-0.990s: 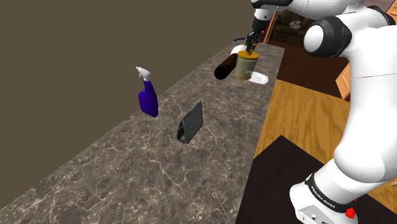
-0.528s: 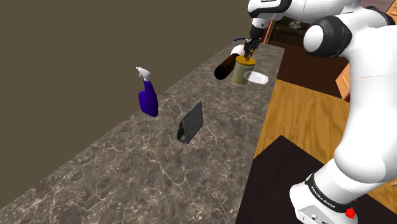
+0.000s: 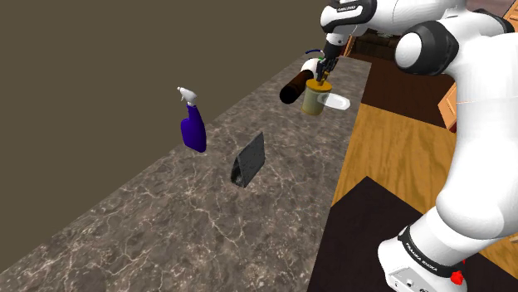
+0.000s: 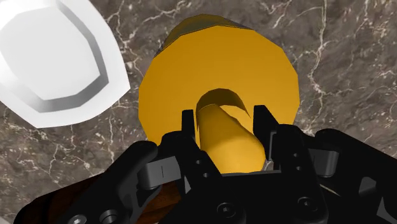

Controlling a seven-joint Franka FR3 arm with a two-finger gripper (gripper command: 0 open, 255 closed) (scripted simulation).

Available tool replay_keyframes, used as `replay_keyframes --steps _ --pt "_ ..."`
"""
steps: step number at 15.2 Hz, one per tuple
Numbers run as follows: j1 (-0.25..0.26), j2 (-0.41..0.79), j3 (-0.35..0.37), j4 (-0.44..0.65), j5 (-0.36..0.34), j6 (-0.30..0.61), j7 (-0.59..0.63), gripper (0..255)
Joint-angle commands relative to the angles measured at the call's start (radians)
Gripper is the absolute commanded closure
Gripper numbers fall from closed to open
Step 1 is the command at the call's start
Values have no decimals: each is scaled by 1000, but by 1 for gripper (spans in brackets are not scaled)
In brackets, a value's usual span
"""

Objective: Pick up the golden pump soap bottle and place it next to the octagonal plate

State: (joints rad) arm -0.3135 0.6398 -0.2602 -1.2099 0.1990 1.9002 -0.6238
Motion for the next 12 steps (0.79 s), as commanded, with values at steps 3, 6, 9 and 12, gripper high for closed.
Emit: replay_keyframes --steps 3,6,9,12 --pt "0 -1 0 -2 0 3 -1 255" --pt "0 -1 0 -3 0 3 -1 0" --pt "0 -2 0 -4 0 4 -1 0" --pt "-2 -8 -2 20 -2 -26 2 0"
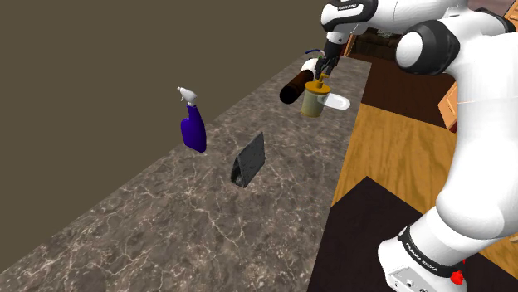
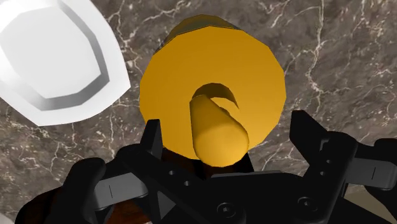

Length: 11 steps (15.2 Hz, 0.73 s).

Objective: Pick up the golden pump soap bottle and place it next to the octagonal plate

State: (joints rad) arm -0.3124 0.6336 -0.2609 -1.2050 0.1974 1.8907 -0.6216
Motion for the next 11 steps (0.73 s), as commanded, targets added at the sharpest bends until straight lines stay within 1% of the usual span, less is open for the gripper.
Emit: replay_keyframes --steps 1,3,11 --pt "-5 -7 -2 39 -2 -46 1 0" --pt "-10 -13 -4 91 -5 -102 5 0" --pt "-10 -13 -4 91 -5 -102 5 0"
